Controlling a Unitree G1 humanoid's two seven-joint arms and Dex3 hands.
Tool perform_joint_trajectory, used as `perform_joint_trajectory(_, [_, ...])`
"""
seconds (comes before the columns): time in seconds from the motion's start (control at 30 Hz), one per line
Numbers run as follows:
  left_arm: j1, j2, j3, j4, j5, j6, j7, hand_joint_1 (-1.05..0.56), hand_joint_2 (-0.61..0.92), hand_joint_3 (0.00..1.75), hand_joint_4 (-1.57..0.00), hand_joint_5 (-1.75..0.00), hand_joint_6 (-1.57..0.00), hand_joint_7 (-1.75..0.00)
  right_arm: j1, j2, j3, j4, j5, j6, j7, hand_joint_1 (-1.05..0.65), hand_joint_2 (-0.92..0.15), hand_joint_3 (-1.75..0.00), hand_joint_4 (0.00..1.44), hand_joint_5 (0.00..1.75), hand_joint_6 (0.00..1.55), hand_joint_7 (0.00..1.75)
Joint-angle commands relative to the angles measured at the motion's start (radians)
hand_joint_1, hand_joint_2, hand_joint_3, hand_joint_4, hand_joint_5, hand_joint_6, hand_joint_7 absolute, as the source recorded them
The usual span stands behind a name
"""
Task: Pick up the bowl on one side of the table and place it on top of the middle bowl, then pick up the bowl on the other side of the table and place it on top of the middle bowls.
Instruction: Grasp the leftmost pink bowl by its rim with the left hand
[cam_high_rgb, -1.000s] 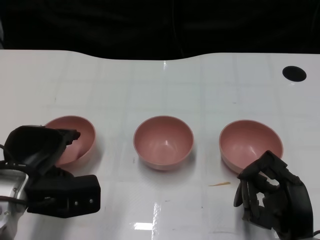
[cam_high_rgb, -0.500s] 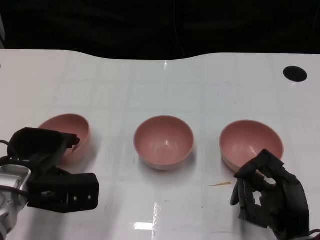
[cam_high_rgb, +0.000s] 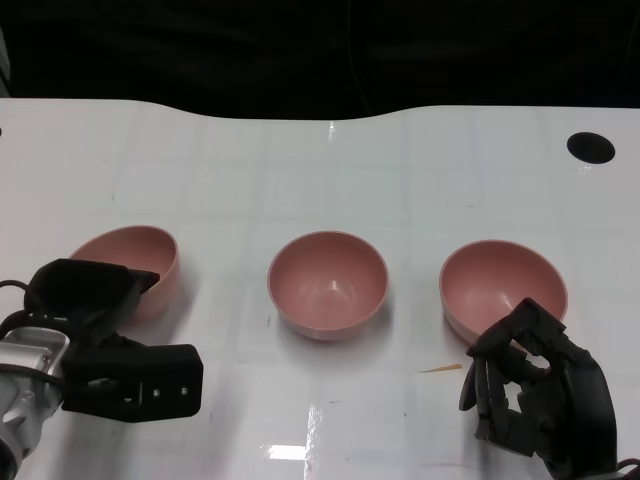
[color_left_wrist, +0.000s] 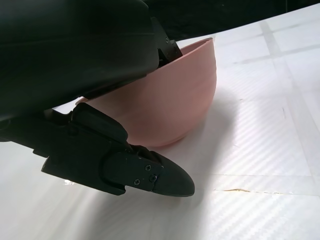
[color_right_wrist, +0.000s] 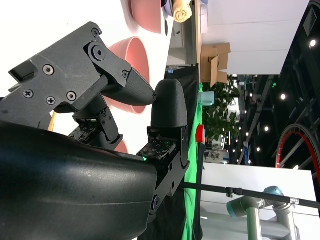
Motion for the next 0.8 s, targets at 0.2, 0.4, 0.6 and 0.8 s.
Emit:
perform_joint_trajectory(0.2, [-0.039, -0.007, -0.035, 0.082, -0.006, -0.035, 0.037, -0.56, 0.92, 0.13, -0.61, -0.02, -0.68, -0.02, 0.016, 0.001, 0.003, -0.031, 0.014, 0.017, -0.007, -0.08, -0.50, -1.33, 0.90, 1.75, 0.66, 1.67])
perform_joint_trajectory(0.4, [-0.050, -0.012, -0.058, 0.113, 0.004, -0.032, 0.078, -0.40, 0.92, 0.11, -0.68, -0.04, -0.75, -0.04, 0.017, -0.002, 0.005, -0.034, 0.018, 0.022, -0.003, -0.08, -0.51, -1.31, 0.90, 1.75, 0.66, 1.67])
perform_joint_trajectory(0.6, [-0.048, -0.025, -0.042, 0.149, -0.040, -0.083, 0.158, -0.13, 0.92, 0.11, -1.04, -0.11, -1.01, -0.08, 0.010, -0.005, 0.001, -0.017, 0.023, 0.001, 0.007, -0.07, -0.51, -1.31, 0.91, 1.75, 0.66, 1.67])
perform_joint_trajectory(0.8, [-0.038, -0.004, 0.008, 0.057, -0.106, -0.119, 0.148, -0.03, 0.92, 0.15, -0.67, -1.58, -0.59, -1.54, 0.004, -0.008, -0.004, -0.004, 0.020, -0.009, 0.007, -0.08, -0.51, -1.31, 0.92, 1.75, 0.66, 1.68])
